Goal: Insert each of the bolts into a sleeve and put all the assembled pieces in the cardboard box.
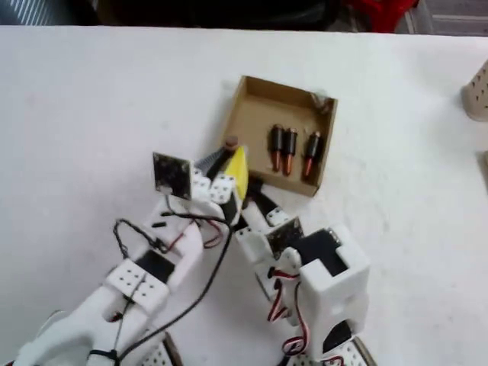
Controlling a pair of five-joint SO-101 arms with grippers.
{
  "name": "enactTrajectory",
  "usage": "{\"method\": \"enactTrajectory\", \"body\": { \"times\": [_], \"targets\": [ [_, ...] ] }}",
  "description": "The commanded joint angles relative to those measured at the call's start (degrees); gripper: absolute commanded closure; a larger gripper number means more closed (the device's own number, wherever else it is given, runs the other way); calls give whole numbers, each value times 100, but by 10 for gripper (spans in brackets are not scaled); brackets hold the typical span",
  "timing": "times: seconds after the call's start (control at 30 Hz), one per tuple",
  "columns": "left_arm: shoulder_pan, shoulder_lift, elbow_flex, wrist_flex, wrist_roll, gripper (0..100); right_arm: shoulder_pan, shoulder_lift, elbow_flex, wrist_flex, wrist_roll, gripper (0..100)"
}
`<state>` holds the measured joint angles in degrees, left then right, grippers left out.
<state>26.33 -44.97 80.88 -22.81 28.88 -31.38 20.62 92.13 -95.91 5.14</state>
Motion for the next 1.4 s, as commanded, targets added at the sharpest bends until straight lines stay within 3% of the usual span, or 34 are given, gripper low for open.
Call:
{"method": "enactTrajectory", "body": {
  "times": [0.0,0.67,0.9,1.17,1.37],
  "targets": [
    [-57,-31,-387,-193,79,977,-31,-189,62,-127,-9,981],
    [66,-629,264,-149,97,977,-22,-189,62,-145,9,981],
    [66,-620,-431,1178,97,977,-22,-189,62,-154,18,981],
    [84,-576,-466,949,88,977,-22,-198,62,-154,18,981],
    [75,708,-791,316,88,977,-22,-198,62,-154,18,981]
  ]
}}
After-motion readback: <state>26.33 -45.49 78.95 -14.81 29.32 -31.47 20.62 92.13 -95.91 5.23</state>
